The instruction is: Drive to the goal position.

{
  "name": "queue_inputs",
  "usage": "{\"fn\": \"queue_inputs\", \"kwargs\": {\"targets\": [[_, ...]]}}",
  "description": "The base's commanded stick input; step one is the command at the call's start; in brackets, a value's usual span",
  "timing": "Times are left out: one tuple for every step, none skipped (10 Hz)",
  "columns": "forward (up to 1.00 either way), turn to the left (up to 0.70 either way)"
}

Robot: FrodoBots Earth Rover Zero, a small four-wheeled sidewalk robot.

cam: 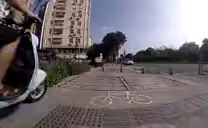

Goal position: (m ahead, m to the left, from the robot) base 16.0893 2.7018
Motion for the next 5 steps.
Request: {"fn": "queue_inputs", "kwargs": {"targets": [[0.70,0.00],[0.70,0.00],[0.70,0.00],[0.70,0.00],[0.70,0.00]]}}
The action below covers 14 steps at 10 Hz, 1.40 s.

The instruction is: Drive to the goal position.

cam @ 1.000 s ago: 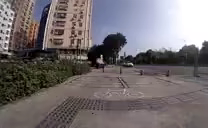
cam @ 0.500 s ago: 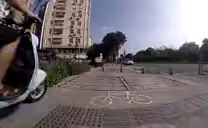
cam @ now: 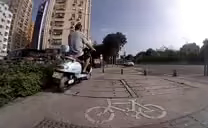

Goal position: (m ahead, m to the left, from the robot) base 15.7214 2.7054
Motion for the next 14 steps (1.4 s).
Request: {"fn": "queue_inputs", "kwargs": {"targets": [[0.70,0.00],[0.70,0.00],[0.70,0.00],[0.70,0.00],[0.70,0.00],[0.70,-0.05],[0.70,-0.11],[0.70,-0.05],[0.70,0.00],[0.70,0.00],[0.70,0.00],[0.70,0.00],[0.70,0.00],[0.70,0.01]]}}
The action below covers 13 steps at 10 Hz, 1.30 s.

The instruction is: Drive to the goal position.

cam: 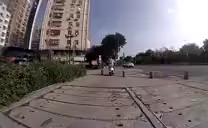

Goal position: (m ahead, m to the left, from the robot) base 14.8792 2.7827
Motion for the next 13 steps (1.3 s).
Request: {"fn": "queue_inputs", "kwargs": {"targets": [[0.70,0.03],[0.70,0.14],[0.70,0.14],[0.70,0.14],[0.70,0.14],[0.70,0.14],[0.70,0.14],[0.70,0.14],[0.70,0.13],[0.70,0.01],[0.70,0.00],[0.70,0.00],[0.70,0.00]]}}
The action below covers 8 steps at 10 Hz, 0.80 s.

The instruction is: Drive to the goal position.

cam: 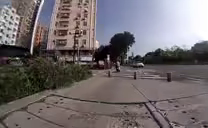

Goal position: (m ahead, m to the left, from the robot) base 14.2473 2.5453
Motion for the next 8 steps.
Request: {"fn": "queue_inputs", "kwargs": {"targets": [[0.70,0.00],[0.70,0.00],[0.70,0.00],[0.70,0.00],[0.70,0.00],[0.70,0.00],[0.70,0.00],[0.70,-0.01]]}}
